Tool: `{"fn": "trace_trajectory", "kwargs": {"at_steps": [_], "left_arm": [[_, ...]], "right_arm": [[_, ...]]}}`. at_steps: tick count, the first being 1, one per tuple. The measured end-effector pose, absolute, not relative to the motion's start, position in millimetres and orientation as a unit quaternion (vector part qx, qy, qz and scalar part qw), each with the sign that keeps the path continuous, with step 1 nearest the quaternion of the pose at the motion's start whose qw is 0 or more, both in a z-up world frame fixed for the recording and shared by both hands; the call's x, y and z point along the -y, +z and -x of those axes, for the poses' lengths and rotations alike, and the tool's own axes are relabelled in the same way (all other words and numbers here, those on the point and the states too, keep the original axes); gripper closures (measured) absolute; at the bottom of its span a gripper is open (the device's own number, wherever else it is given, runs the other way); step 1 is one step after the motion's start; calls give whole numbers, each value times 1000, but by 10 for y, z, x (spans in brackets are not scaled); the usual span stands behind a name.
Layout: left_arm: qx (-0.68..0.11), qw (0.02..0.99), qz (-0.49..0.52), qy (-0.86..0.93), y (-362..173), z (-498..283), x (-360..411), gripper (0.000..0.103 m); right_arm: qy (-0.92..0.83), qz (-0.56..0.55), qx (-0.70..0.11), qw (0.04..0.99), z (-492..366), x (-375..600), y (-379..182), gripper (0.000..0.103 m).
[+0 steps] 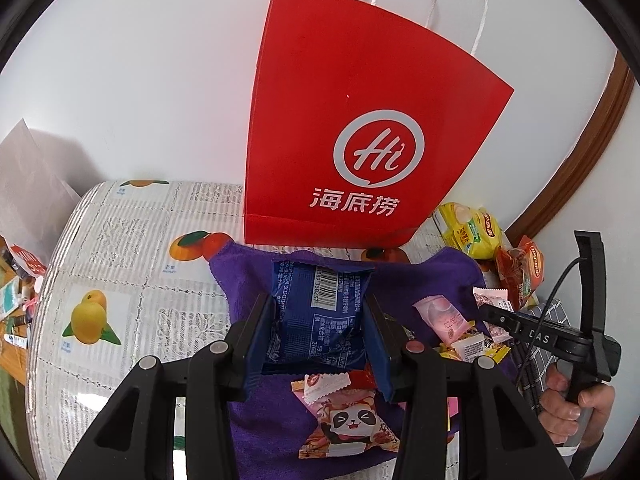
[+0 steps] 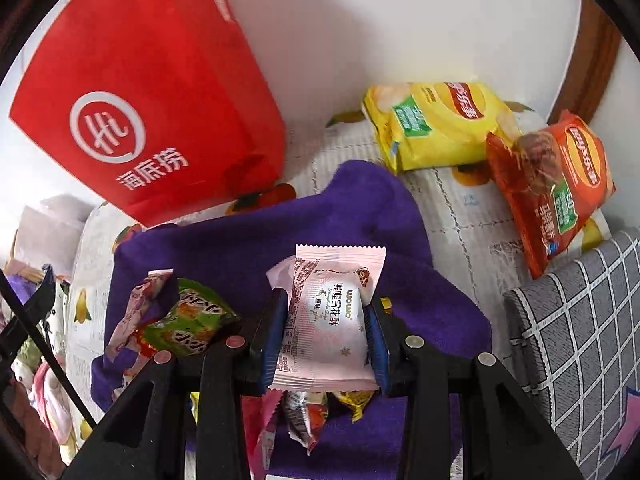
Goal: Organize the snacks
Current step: 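Carry the pink packet with the right gripper while the left carries the blue packet over the towel, then open the right gripper to drop the pink packet while the left drops the blue packet on the towel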
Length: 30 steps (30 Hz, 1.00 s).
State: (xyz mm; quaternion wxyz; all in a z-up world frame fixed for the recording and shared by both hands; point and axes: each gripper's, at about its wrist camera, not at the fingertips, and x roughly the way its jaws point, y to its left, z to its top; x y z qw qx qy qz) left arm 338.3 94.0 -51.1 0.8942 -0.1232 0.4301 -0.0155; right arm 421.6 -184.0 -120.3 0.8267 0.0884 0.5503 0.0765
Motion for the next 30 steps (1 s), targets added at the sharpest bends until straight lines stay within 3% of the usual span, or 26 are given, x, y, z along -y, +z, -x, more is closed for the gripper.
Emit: {"fn": "trace_trajectory", "kwargs": {"at_steps": [15,20,30], "left_arm": [[-435,892,124,-22,-559,-3394,-903,61],[-441,888,128,-19,-586,-3405,-935,61],[-467,876,123,-3,-738,-3486,-948,61]], "right_arm": [[61,-103,-572,812,-4282,1904,-1316,63],[65,-102,-573,810,-4274,1900,-1276,52],[77,-91,-553,825,-4186,1832,-1051,51]]}}
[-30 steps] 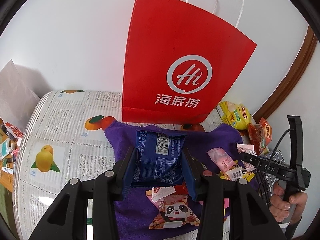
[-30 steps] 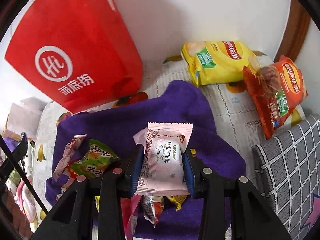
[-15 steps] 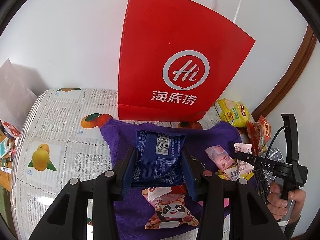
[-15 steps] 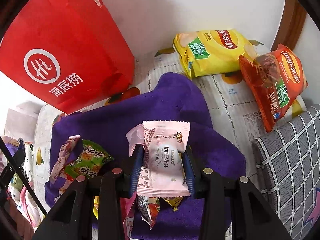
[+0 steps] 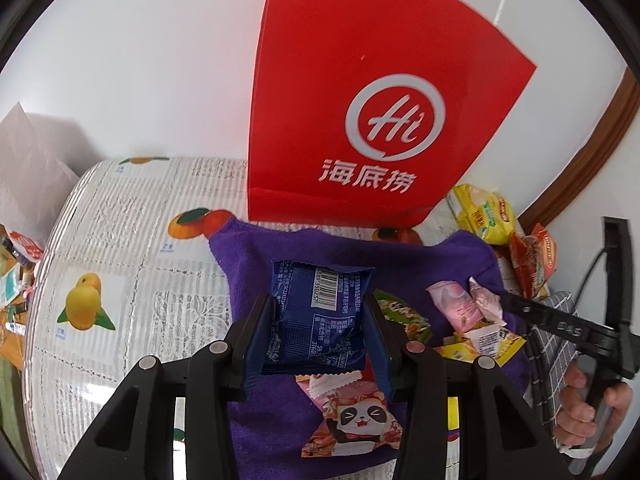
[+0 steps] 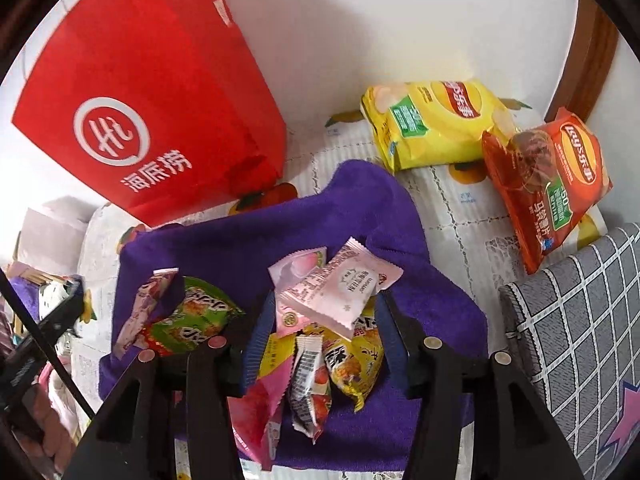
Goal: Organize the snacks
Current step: 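Open the right gripper to drop the pink packet while the left drops the blue packet on the towel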
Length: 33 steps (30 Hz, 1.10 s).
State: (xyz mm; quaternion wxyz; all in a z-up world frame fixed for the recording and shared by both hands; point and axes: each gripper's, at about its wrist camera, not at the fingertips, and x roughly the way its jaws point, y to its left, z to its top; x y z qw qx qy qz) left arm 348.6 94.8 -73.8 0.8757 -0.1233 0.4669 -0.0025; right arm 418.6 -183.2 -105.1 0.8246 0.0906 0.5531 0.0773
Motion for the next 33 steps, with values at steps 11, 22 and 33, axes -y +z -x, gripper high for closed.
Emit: {"fn": "trace_trajectory", "kwargs": {"at_steps": [11,22,33], "left_arm": [[-504,851,148,11,-989,-3603,-1034,61],[-524,833,176,-3,-1113,-3649,-1044,61],[-542,820,183,-5,-1177,-3687,-1080,60]], "right_arm": [[85,-94,-532,837,-4103,1835,-837,51],[86,-88,-534,836,-4101,1800,-856,51],[90,-79,-536,836,-4095,1760,-862,51]]}}
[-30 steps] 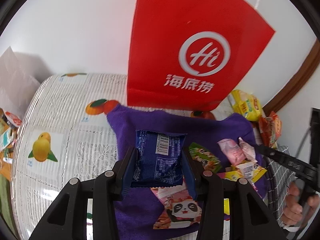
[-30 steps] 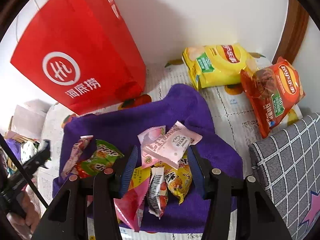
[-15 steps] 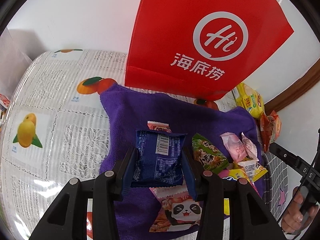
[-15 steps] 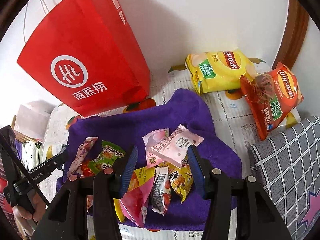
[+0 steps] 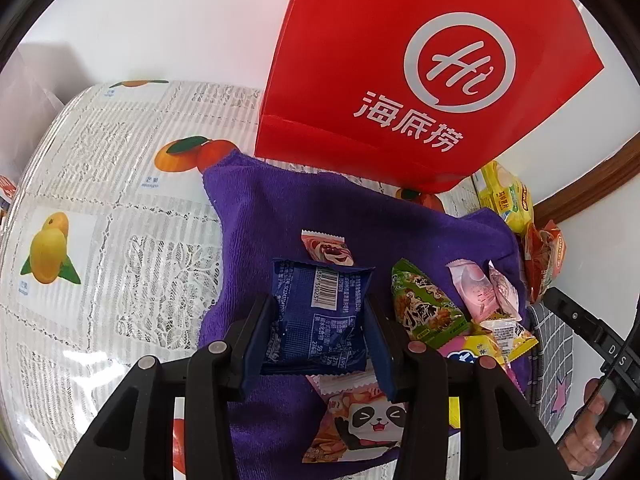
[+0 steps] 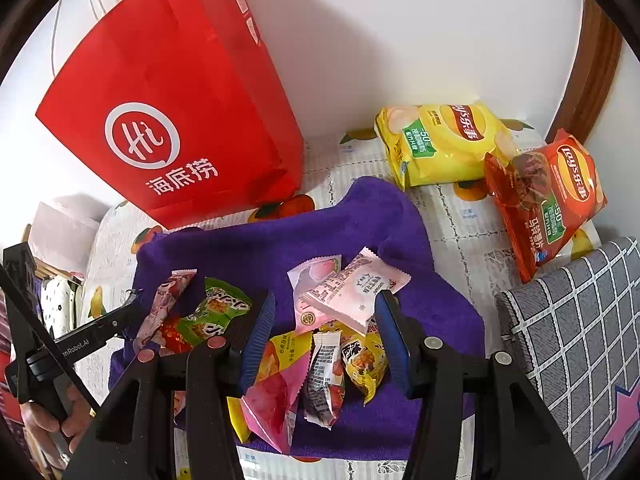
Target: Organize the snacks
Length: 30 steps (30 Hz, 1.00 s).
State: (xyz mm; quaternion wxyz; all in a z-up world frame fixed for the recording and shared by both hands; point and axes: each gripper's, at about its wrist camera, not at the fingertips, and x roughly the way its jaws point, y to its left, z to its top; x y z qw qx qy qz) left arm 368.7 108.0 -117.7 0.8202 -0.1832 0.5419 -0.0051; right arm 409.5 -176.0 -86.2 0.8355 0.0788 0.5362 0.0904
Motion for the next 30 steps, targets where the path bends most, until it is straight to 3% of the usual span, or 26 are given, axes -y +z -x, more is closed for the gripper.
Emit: {"fn": "trace_trajectory", "kwargs": {"at_steps": [5,8,21,25,30], "left_arm": [[-553,813,183,1,-1203,-3701,-1101,58],[-557,810,182,7,-1203,-3703,-1120,50],[-528,831,175,2,-926,-3595,-1117,47],[-513,844,159,-4,-760,-3522,-1036,43],[-497,856,141,-13,-573,-3393,-882,35]], "right_arm": [[91,-74,-538,835,-4096,1742,-861,51],[92,-68,-536,836,-4084,1727,-843,51],[101,-37,-502,858,-3871,1590,-549,51],[98,-25,-477,873,-3732,1541,-392,39],[67,-27,-455,888,-3411,1562,-307,38]]}}
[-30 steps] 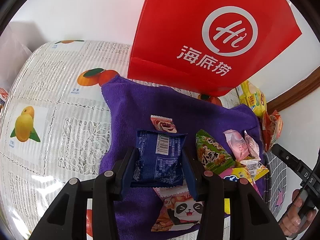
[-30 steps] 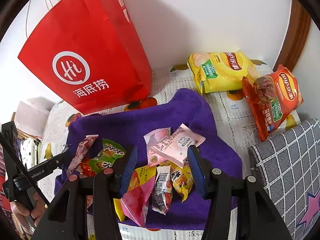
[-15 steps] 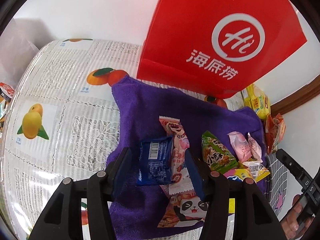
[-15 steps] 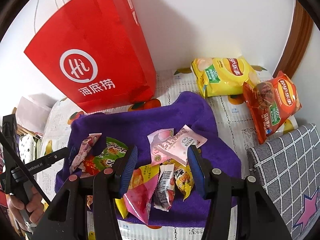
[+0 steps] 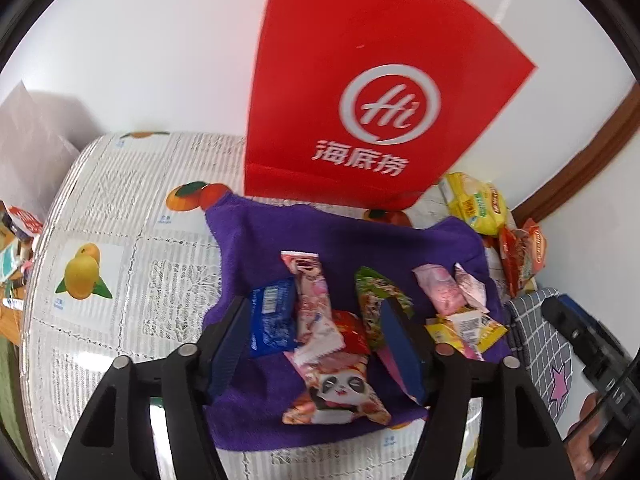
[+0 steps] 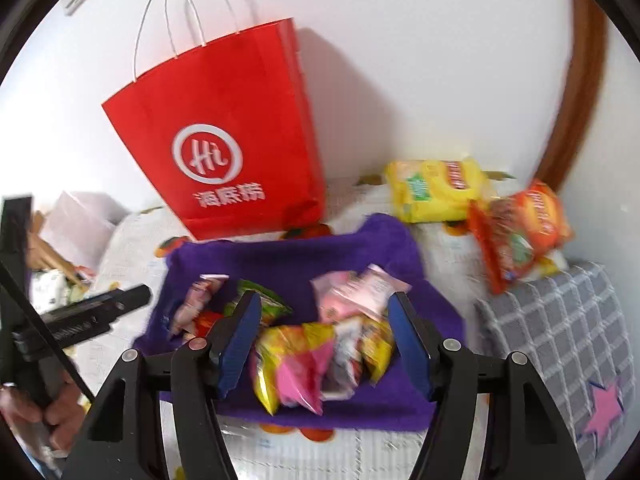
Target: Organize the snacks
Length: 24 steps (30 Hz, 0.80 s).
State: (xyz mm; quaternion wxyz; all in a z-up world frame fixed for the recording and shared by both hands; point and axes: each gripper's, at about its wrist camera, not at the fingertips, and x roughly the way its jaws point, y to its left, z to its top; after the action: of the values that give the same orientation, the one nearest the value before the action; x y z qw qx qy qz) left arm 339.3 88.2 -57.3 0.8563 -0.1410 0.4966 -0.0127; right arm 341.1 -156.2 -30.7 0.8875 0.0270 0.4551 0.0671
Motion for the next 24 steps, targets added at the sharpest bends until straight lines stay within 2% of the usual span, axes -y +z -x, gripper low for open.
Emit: {"fn": "trace_trajectory", "kwargs": {"at_steps": [7,9,15,19,24], "left_arm": [[-484,868,104,-34,-397,-3022,-493,33],[-473,875,98,-37,-384,-2792,-407,25],[-467,878,85,-52,-406,-2109,-235,23],[-453,885,86,-59,-329,-1695,-192,19],[-414,905,80,-57,-142,-1184,-139,9]], "right_arm": [[54,-4,-468,882,-2847,1644,-363,38],[52,-20,-468,882,-2651,1718,-365,37],[34,-41,-459,887,-2004,1878,-296,34],[24,-42,-435,899,-1586,1967,-171,17],[10,-45,-418,907,-1102,2008,-64,7]]}}
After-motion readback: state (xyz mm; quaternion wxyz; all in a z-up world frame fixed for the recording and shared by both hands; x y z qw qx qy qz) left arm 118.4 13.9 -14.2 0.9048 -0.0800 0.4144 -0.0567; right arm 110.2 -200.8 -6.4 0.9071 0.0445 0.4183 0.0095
